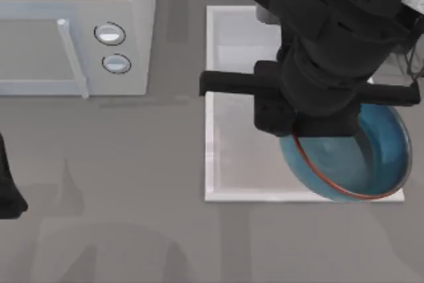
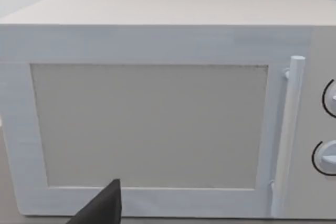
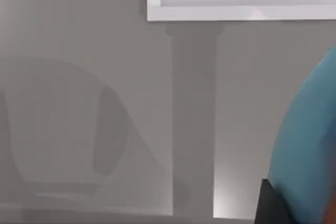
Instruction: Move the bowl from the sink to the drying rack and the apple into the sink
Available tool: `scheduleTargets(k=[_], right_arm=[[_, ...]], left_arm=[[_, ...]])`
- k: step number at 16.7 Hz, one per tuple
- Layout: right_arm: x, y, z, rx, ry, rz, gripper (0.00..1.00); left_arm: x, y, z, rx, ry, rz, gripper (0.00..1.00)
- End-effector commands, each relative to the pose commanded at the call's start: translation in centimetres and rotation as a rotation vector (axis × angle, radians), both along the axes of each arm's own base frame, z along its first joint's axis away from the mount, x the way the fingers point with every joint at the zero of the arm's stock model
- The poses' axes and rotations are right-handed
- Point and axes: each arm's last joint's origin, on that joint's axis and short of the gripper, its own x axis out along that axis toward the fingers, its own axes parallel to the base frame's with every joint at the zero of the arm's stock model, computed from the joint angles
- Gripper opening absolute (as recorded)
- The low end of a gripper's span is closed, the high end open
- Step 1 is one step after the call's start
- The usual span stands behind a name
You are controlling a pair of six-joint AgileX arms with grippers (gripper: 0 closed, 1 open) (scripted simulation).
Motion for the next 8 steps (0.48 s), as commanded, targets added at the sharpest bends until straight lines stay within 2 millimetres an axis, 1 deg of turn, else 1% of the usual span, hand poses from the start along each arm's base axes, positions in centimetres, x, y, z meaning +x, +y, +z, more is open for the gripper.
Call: scheduleTargets(k=[2, 4, 6, 8], right_arm=[[2.1, -2.1, 0.5, 0.1, -0.047, -0.011, 0.0], [4.7, -5.0, 1.1, 0.208, -0.131, -0.028, 0.0], [7.3, -8.8, 1.7, 0.301, -0.261, -0.047, 0.0], [9.5, -13.2, 2.4, 0.358, -0.434, -0.061, 0.0]], left_arm=[[0.0, 0.0, 0.0, 0.0, 0.0, 0.0, 1.0], [0.0, 0.0, 0.0, 0.0, 0.0, 0.0, 1.0], [0.0, 0.0, 0.0, 0.0, 0.0, 0.0, 1.0], [0.0, 0.0, 0.0, 0.0, 0.0, 0.0, 1.0]])
